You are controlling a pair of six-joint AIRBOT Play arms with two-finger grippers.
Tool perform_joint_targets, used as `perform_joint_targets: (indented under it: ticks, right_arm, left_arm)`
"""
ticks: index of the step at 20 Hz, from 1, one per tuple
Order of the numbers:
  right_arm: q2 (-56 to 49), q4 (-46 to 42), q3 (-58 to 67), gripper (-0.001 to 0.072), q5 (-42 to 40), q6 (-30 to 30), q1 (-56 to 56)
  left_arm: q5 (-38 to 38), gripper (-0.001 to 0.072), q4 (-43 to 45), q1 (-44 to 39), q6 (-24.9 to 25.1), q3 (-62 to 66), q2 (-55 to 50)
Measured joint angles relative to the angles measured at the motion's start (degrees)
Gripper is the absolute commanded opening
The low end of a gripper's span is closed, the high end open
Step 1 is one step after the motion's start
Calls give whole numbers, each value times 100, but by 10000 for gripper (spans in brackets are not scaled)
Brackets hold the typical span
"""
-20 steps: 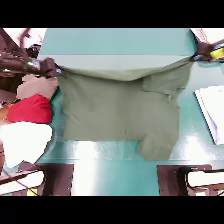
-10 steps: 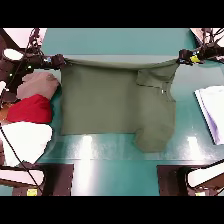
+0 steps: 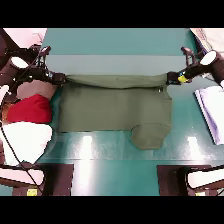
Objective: Fold the shirts.
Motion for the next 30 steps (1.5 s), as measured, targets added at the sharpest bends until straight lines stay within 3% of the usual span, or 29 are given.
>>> perform_joint_targets:
  ticks: [1, 2, 3, 4, 8, 11, 16, 22, 29, 30]
  right_arm:
    - [57, 22, -203, 25, -90, 2, 57]
    - [92, 26, -352, 146, -142, 28, 96]
    - [118, 33, -470, 333, -179, 63, 122]
    - [140, 33, -544, 346, -177, 92, 136]
    - [337, 42, -623, 343, 299, 153, 7]
    - [815, 46, -857, 303, 702, 79, -238]
    - [1764, 601, -1659, 303, 1152, -448, -776]
    - [2262, 1475, -2212, 302, 1397, -887, -1180]
    - [2350, 1801, -2306, 302, 1578, -1016, -1255]
    - [2352, 1803, -2312, 303, 1591, -1023, -1257]
  left_arm:
    - [-28, 687, 96, 2, -105, -50, 0]
    - [-48, 664, 146, 4, -249, -85, 0]
    - [-61, 665, 208, 2, -348, -107, 0]
    - [-101, 665, 254, 4, -463, -109, 0]
    - [-603, 663, 505, 168, -839, 35, 149]
    - [-1078, 664, 846, 334, -1034, -116, 595]
    - [-1635, 663, 1182, 426, -1182, -1488, 1731]
    - [-1637, 664, 1322, 446, -1314, -3254, 2435]
    - [-1296, 662, 1099, 391, -1416, -3921, 2557]
    - [-1281, 498, 1027, 345, -1434, -3982, 2559]
